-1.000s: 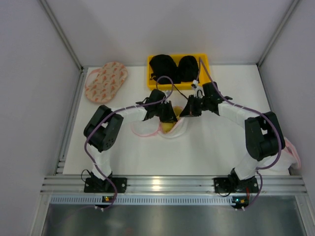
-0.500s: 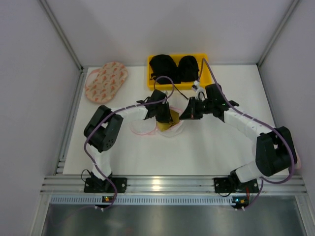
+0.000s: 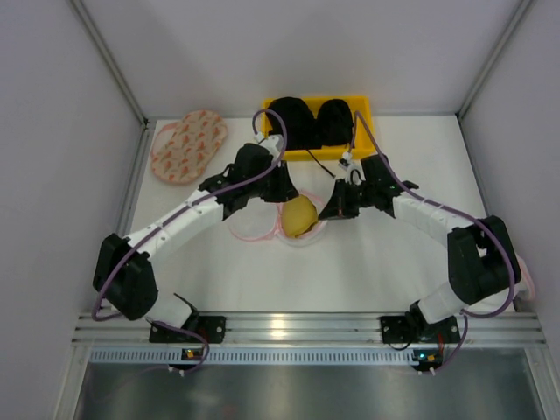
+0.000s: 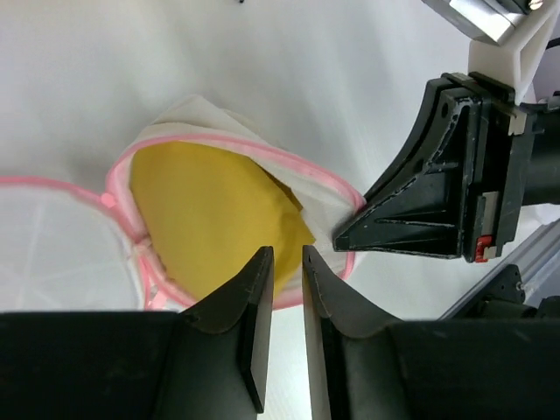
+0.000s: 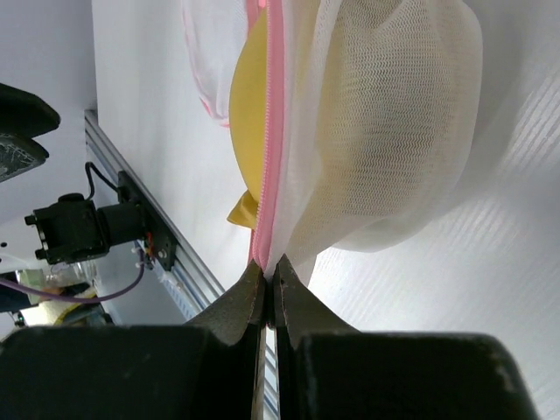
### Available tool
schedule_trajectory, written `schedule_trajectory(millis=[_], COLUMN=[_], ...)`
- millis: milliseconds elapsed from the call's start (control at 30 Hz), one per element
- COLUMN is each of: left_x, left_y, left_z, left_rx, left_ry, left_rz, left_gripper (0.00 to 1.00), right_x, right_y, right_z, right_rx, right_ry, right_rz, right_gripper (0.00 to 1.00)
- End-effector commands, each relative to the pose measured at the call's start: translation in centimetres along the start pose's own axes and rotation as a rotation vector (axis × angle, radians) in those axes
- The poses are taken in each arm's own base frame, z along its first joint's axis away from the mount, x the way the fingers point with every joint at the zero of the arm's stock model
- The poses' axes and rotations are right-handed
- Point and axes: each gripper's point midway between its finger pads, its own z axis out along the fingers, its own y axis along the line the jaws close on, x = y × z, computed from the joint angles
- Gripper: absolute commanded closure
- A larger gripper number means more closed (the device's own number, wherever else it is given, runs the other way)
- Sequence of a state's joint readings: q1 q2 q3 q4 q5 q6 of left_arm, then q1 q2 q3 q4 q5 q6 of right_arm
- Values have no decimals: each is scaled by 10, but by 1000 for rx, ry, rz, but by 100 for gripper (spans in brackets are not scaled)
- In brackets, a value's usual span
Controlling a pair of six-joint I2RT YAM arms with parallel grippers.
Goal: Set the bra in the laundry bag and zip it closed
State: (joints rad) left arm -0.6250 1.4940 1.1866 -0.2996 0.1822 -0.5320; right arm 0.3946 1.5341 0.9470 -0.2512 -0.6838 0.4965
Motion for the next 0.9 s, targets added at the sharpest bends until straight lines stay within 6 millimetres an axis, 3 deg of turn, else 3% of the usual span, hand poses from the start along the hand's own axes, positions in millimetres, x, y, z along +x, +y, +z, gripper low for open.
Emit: schedule_trajectory(millis=[0,100,167,267,400,600,667,733,767,867], left_x=[36,46,53,60,83,60,52,42,43,28], left_y=[41,45,33,32,46,52,47,39,39,30], left_z=[-9,-3,4,28,73,125,125,110,100,52], left_rx=[-134,-121,-53,-43,-77,-143,-129,-101,-102,-54], left_ry=[84,116,157,196,285,235,230,214,220,179], left_rz=[20,10,-6,-7,-99,-107,-85,-14,16,100], left_gripper=[76,78,80,82,82,78,76,72,71,55], right_x=[-20,-19,-18,-19,-21,-21,-21,-21,-20,-19], right_y=[14,14,14,18,23,47,50,47,43,31], right_z=[-1,0,1,1,0,-7,-9,-10,-10,-8], right_rx=[-51,-58,-63,-79,-93,-189,-196,-179,-159,-137], right_ry=[-49,-39,-34,-31,-31,-22,-22,-24,-18,-20], right_rz=[-44,-39,-31,-27,-12,60,70,29,32,34], right_gripper=[100,100,100,100,100,100,100,100,100,100])
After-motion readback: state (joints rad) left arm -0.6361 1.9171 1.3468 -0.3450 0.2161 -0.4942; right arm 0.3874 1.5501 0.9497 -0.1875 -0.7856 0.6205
